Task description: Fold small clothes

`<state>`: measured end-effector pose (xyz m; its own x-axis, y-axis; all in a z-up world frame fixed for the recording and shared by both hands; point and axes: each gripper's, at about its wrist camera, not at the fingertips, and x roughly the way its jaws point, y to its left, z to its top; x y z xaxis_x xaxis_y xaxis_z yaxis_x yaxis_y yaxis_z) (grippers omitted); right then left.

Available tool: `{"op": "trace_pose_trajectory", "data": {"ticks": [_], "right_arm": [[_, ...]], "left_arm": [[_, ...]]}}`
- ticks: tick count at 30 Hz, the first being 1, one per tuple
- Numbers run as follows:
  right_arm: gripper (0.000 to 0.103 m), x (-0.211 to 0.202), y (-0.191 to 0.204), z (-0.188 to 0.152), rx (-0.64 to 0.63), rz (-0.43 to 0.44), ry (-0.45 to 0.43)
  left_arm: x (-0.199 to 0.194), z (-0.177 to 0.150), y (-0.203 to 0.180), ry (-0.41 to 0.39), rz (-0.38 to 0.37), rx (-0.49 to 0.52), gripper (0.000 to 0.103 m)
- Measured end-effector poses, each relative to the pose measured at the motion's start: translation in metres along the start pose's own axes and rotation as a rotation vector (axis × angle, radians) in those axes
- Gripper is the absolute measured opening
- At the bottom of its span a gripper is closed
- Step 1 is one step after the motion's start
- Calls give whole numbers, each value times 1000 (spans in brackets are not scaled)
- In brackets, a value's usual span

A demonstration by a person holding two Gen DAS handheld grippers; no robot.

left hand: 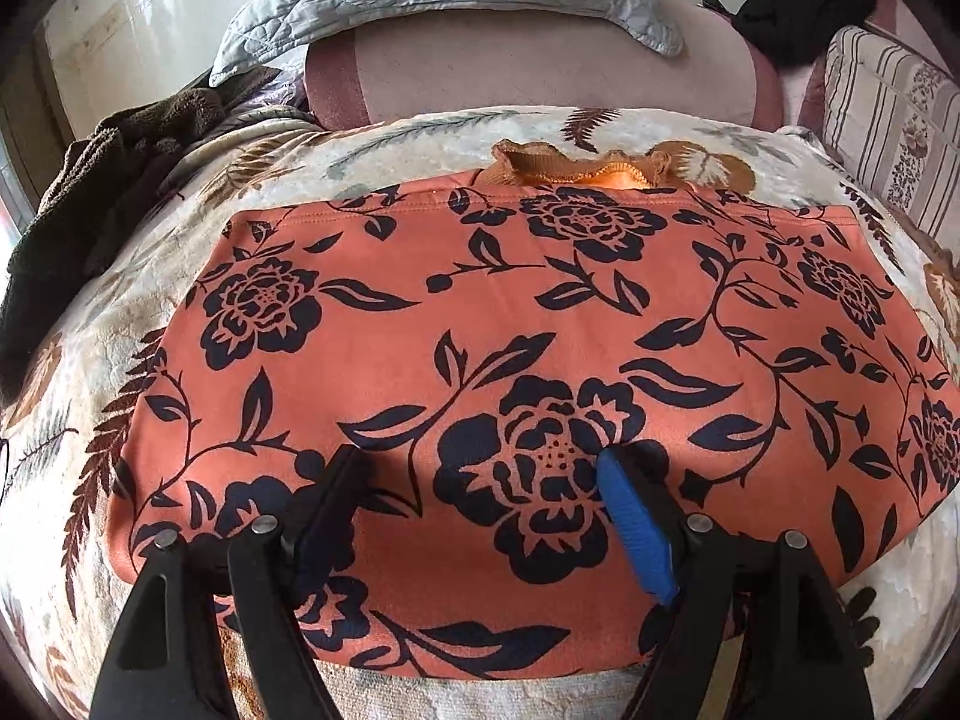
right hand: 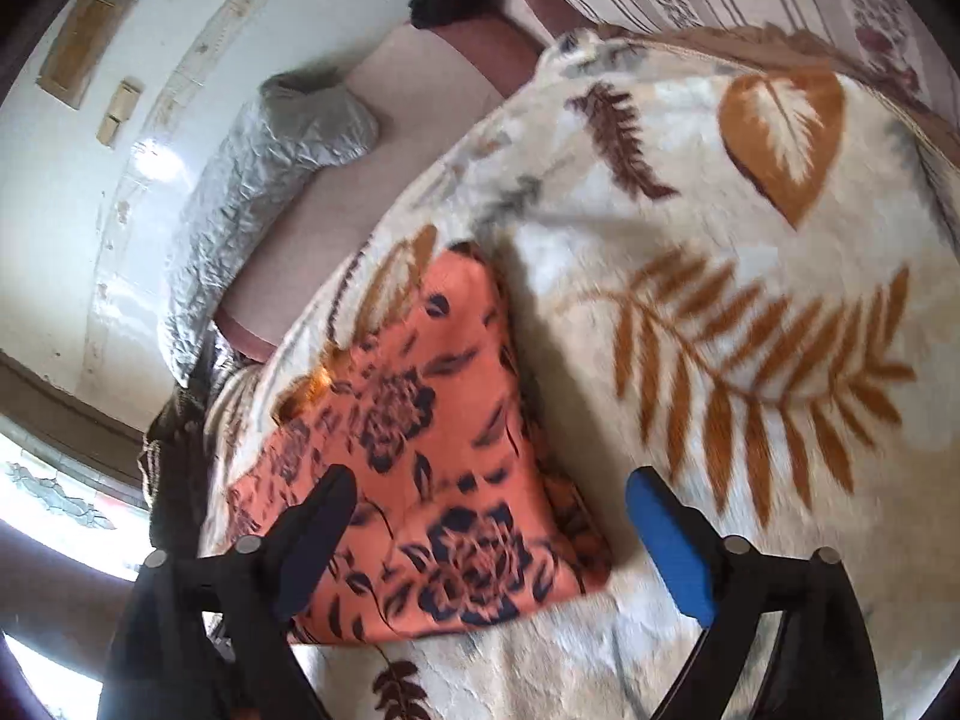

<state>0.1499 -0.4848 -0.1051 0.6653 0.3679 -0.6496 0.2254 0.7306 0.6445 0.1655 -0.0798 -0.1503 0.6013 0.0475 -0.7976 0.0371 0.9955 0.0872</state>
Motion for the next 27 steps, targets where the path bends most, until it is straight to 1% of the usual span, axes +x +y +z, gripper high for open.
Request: {"op": "trace_pose_trajectory", "data": {"ticks": [2, 3, 5, 6, 8, 9, 11, 12, 13, 14, 16, 17, 18, 19, 20, 21, 22, 23, 24, 25, 26, 27], "right_arm": [[94, 17, 7, 30, -34, 34, 19], [94, 32, 7, 45, -34, 66, 59], [94, 66, 11, 67, -34, 72, 135], [91, 83, 13, 75, -45, 56, 164], [91, 108, 15, 87, -49, 17, 179], [91, 123, 17, 89, -56, 15, 213], [90, 147, 24, 91, -86, -45, 264], [71, 157, 32, 89, -139, -82, 284], [16, 163, 40, 89, -200, -152, 296], [16, 164, 50, 88, -233, -188, 302], [15, 150, 75, 86, -326, -227, 220], [15, 146, 80, 85, -351, -252, 178], [17, 150, 77, 84, -351, -306, 169], [26, 159, 68, 83, -313, -333, 203], [32, 165, 57, 82, -250, -326, 239], [46, 157, 48, 85, -209, -310, 209], [66, 145, 45, 87, -183, -316, 151], [73, 129, 43, 89, -163, -317, 86], [77, 115, 43, 89, -151, -309, 38], [77, 102, 44, 89, -137, -300, 14], [77, 90, 47, 87, -121, -273, 7], [77, 81, 50, 84, -113, -218, 15]], "left_arm": [[0, -1, 1, -11, -6, 1, 81], [0, -2, 2, -14, -10, 1, 81], [0, -2, 2, -17, -17, -2, 81], [0, -2, 3, -17, -21, -4, 82], [0, -2, 5, -19, -29, -5, 82], [1, -2, 5, -20, -32, -4, 83], [1, -2, 6, -25, -37, -3, 83], [1, -2, 6, -26, -39, -4, 83], [1, -2, 6, -27, -40, -3, 83], [1, -3, 6, -28, -40, 1, 83], [0, -3, 7, -27, -48, -1, 83], [1, -2, 7, -26, -50, -2, 84], [1, -2, 7, -26, -50, -1, 84], [1, -2, 7, -27, -51, 2, 84], [1, -2, 7, -27, -53, 5, 84], [0, -2, 7, -27, -57, 7, 84], [0, -2, 8, -25, -63, 7, 84], [0, -2, 10, -23, -70, 5, 84], [0, -2, 10, -23, -74, 4, 84], [0, -2, 10, -23, -75, 7, 84], [-1, -3, 10, -23, -75, 12, 84], [-1, -3, 10, -21, -77, 11, 84]]}}
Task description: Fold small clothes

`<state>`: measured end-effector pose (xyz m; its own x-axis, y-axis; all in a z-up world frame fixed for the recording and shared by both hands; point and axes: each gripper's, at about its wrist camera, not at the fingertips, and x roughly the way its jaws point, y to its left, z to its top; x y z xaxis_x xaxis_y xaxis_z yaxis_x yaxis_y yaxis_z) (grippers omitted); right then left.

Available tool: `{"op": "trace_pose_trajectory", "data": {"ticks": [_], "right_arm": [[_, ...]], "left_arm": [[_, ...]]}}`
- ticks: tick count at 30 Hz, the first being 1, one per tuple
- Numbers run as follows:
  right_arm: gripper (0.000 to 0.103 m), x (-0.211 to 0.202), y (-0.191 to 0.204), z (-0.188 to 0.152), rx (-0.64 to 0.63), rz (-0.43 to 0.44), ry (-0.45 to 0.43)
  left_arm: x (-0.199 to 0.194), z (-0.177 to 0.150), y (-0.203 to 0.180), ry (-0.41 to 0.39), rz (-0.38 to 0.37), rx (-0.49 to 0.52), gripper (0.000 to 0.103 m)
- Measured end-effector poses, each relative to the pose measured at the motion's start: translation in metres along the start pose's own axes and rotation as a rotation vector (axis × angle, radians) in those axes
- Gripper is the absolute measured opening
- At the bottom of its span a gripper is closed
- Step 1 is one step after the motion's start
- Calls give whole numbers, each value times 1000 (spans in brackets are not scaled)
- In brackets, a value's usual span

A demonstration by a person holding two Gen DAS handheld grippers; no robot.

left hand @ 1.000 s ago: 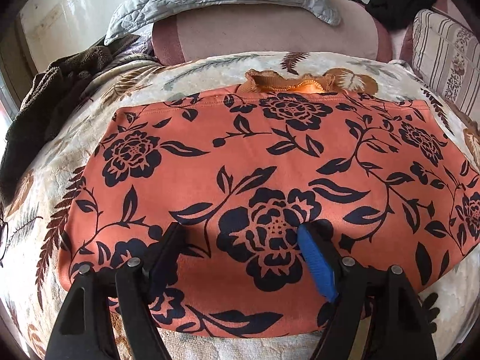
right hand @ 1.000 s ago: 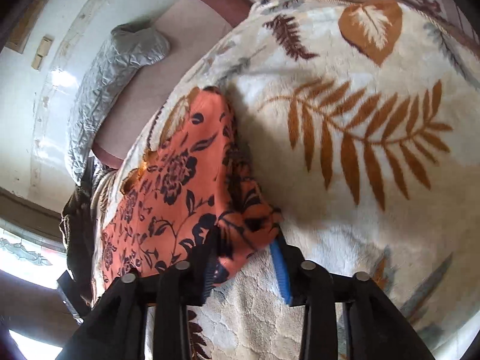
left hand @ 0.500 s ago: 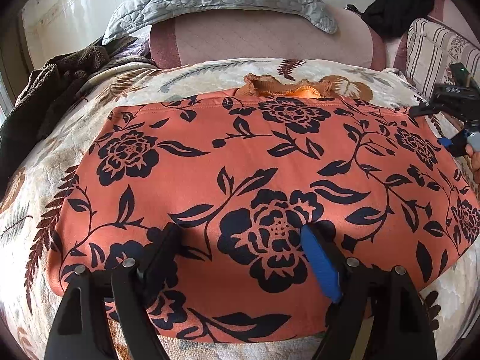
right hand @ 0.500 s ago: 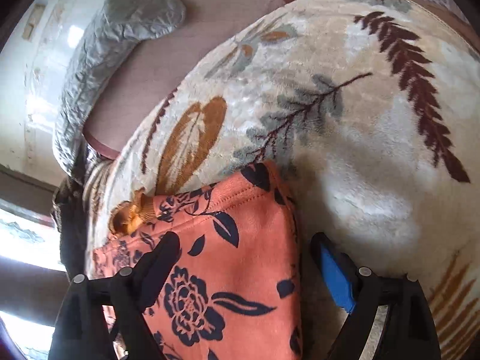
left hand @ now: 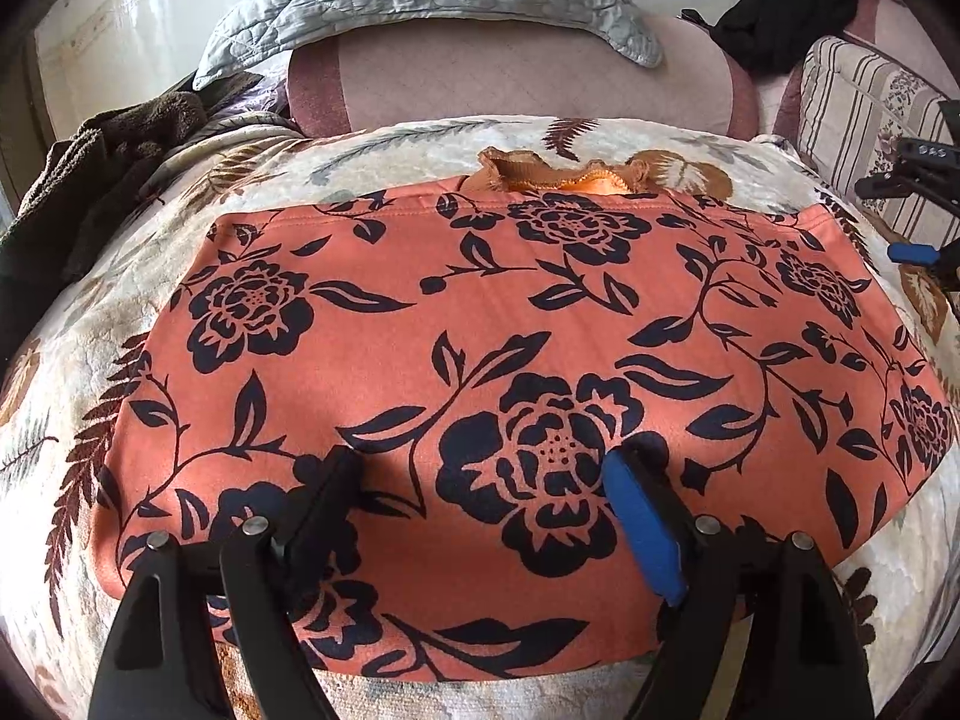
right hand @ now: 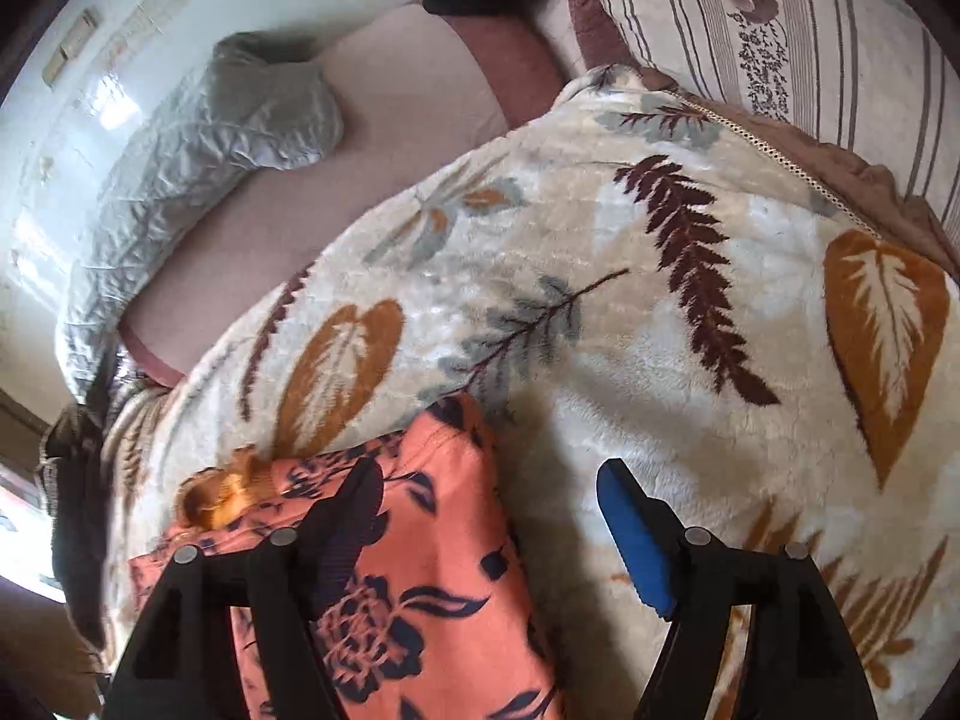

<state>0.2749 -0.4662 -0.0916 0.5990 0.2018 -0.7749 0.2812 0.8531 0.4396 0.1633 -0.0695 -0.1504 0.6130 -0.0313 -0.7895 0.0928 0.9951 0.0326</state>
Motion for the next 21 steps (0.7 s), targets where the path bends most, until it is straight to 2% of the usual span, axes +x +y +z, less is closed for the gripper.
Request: {"op": "trace_pose_trajectory", "data": {"ticks": [3, 5, 7, 10, 11, 15, 17, 19, 21], "right_arm": [[77, -10, 14, -18, -1, 194, 88], [77, 0, 28, -28, -13, 285, 150], [77, 23, 28, -27, 6, 333, 220], [77, 66, 11, -9, 77, 325, 269], [77, 79, -1, 0, 125, 320, 261], [77, 99, -35, 24, 324, 432, 219], [77, 92, -35, 25, 324, 423, 211], [78, 67, -29, 21, 294, 368, 142], [83, 38, -30, 10, 306, 381, 97]], "left_arm": [[0, 0, 1, 4, -7, -5, 84], [0, 0, 1, 4, -8, -8, 84], [-1, -1, 1, 2, -6, -3, 84], [-1, -1, 1, 3, -11, -5, 84], [-1, -1, 2, 5, -14, -8, 85], [1, -1, 1, 2, -19, -4, 87], [1, -1, 1, 1, -21, -3, 88], [1, 1, 3, 9, -37, -8, 88], [-5, 3, 10, 12, -72, -45, 88]]}}
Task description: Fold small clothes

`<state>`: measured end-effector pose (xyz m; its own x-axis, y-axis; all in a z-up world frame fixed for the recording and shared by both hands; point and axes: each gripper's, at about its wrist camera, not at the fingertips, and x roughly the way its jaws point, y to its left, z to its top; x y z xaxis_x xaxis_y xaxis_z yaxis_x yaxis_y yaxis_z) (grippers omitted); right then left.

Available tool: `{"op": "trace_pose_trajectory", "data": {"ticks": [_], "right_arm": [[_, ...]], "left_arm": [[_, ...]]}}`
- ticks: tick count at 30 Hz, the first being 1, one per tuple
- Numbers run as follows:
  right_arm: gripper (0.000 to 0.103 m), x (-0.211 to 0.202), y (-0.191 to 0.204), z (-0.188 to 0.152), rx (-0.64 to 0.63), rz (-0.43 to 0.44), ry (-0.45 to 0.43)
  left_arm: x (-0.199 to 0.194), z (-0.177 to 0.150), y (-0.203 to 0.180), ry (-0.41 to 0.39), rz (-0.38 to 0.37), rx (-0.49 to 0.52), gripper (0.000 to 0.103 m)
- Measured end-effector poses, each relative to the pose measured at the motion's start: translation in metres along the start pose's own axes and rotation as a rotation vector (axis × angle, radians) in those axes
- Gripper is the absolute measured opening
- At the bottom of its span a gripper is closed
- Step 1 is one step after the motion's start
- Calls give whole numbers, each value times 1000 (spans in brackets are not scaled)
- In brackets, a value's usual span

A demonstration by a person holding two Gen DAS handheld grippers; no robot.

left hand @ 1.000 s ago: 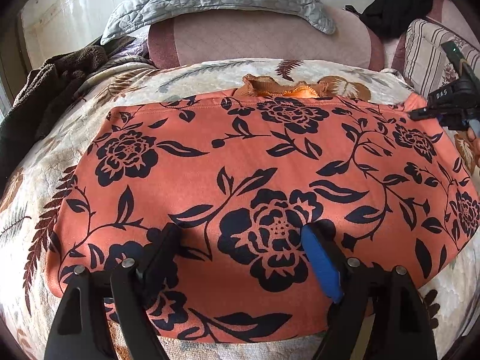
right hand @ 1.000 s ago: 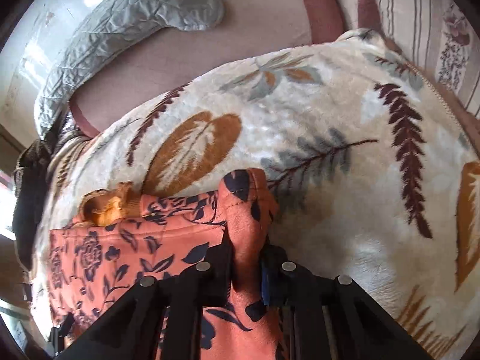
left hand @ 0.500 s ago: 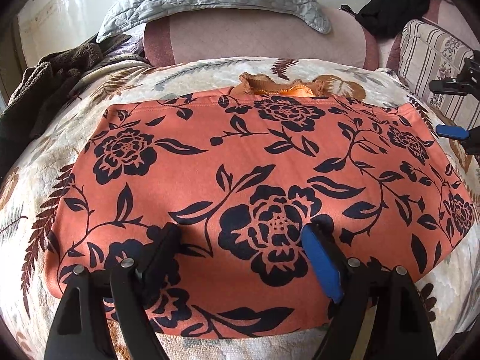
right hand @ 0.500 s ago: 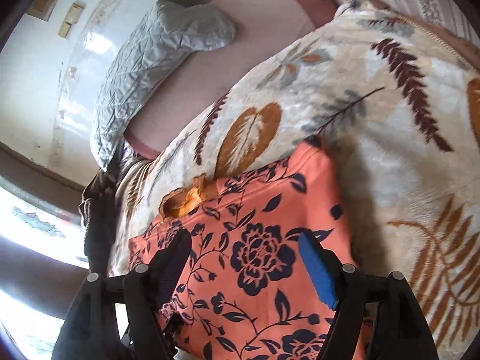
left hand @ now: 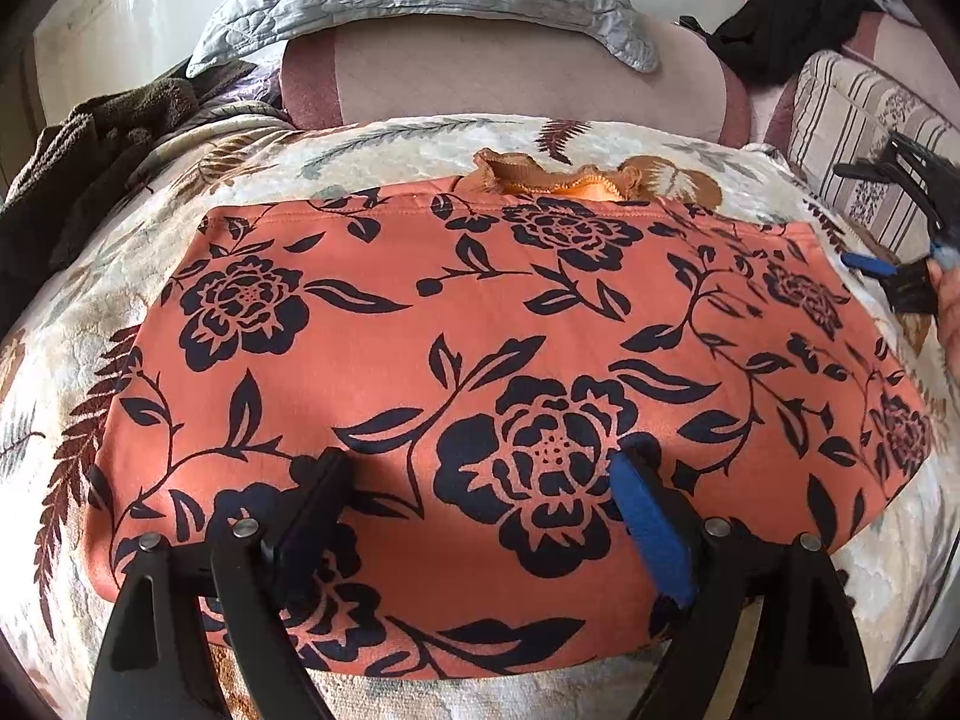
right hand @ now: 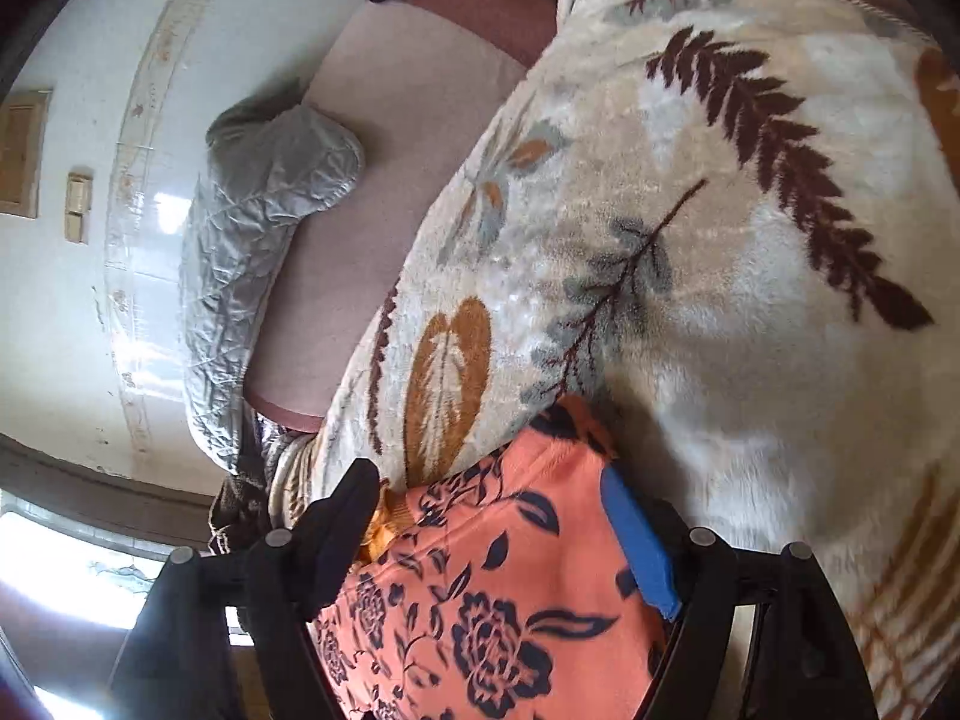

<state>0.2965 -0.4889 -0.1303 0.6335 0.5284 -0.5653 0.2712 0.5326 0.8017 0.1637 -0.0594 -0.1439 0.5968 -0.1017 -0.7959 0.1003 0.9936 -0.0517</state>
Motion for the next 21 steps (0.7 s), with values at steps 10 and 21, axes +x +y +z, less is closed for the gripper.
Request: {"op": "trace_pose_trajectory", "data": {"ticks": [10, 21], "right_arm": [[90, -83, 15, -177, -152, 94, 82], [90, -28, 15, -185, -111, 88, 128]], "left_arm": [[-60, -10, 56, -38, 109, -98, 88], [-48, -12, 94, -2, 207, -156, 88]]}}
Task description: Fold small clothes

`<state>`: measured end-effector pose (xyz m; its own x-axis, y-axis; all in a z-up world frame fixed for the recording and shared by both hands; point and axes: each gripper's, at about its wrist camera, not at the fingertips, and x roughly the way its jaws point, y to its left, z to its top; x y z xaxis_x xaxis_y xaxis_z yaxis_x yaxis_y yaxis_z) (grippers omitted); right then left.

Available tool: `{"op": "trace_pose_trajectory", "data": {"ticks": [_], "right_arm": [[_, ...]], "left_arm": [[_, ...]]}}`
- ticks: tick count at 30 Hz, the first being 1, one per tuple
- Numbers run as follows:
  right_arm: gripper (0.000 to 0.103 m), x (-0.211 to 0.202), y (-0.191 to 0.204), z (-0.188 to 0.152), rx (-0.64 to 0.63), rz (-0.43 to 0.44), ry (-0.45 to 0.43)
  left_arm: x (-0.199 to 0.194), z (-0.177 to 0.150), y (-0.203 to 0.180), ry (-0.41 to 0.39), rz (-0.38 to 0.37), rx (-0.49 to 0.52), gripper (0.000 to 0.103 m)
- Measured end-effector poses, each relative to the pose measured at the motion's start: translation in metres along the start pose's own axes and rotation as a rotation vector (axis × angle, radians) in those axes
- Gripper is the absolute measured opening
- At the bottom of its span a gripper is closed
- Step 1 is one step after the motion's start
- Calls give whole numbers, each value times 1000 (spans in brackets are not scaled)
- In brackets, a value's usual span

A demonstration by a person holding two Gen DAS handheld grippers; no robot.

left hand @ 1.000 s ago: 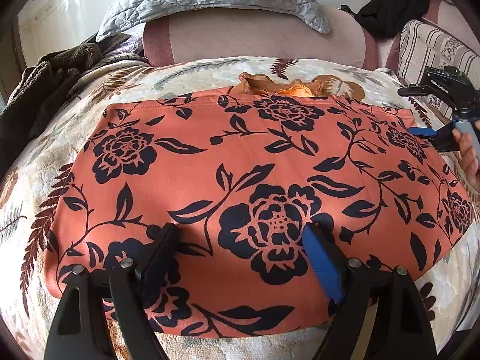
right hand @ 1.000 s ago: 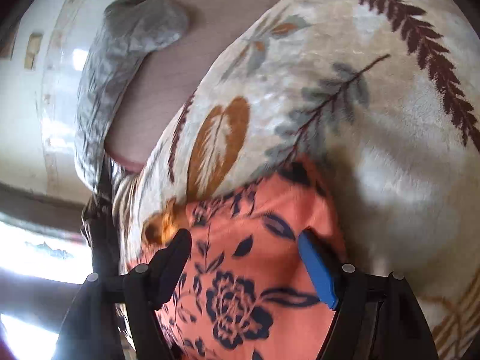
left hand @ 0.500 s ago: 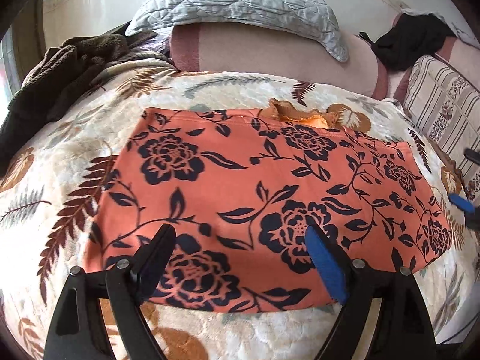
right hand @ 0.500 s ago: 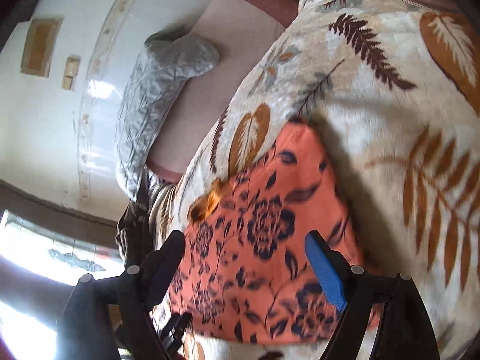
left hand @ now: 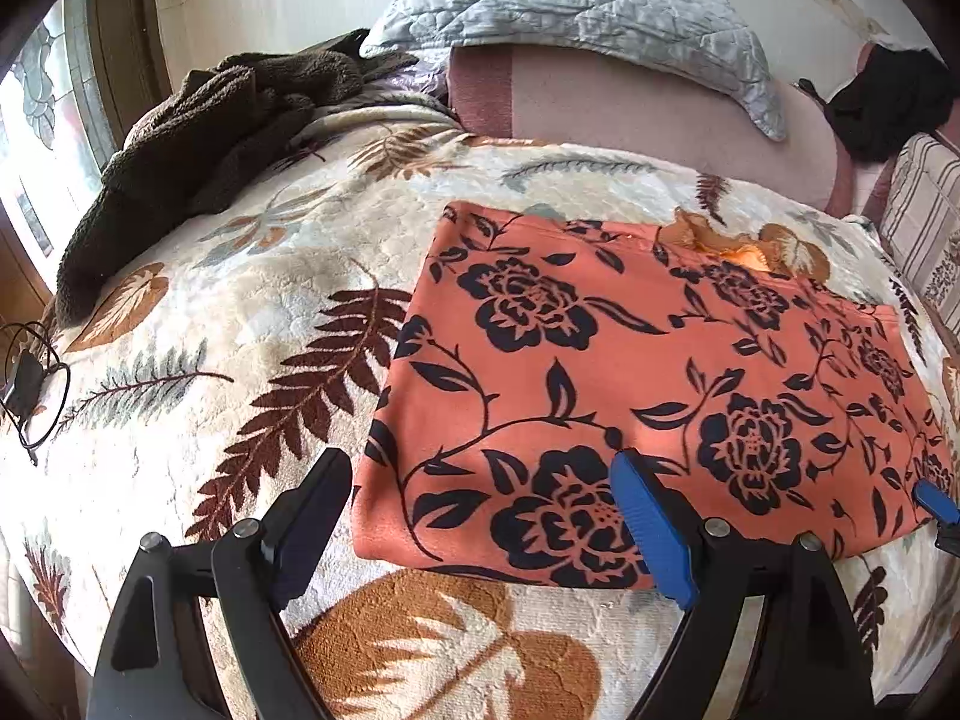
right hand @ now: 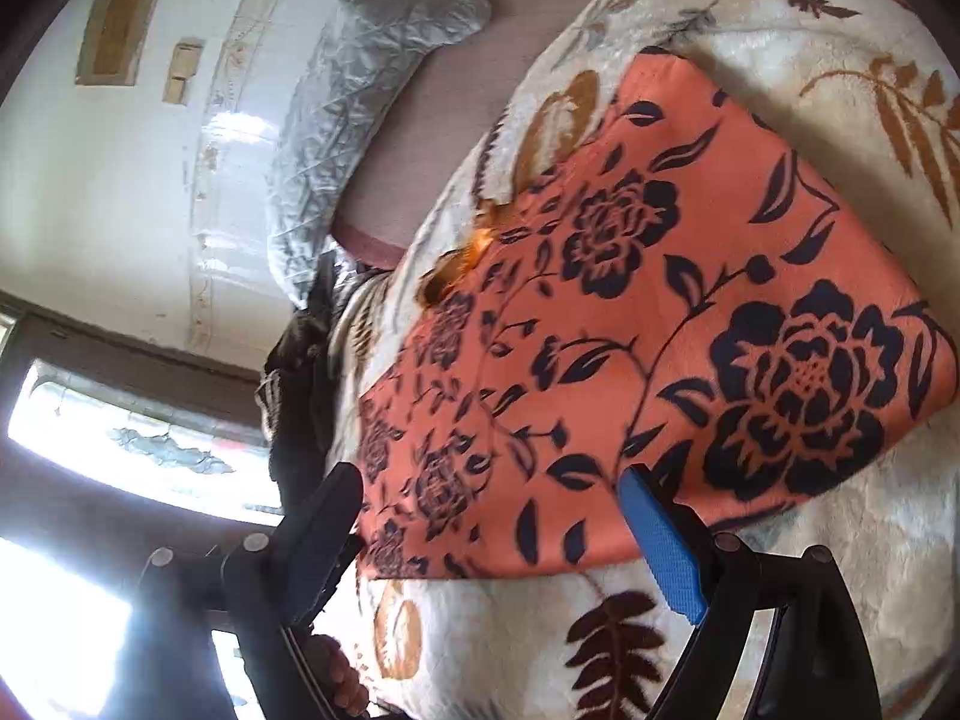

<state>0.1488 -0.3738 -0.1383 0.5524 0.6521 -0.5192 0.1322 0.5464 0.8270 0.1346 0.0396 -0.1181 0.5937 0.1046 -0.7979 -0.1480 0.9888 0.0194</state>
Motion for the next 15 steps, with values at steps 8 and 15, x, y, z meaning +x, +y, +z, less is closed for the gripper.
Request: {"op": "trace_pose_trajectory", "data": {"ticks": [8, 15], "right_arm": [[90, 22, 44, 19, -40, 45, 37], [91, 109, 46, 30, 24, -15, 174]], "left_arm": [[8, -2, 30, -38, 27, -116, 88], [31, -1, 33, 53, 40, -126, 89]]}}
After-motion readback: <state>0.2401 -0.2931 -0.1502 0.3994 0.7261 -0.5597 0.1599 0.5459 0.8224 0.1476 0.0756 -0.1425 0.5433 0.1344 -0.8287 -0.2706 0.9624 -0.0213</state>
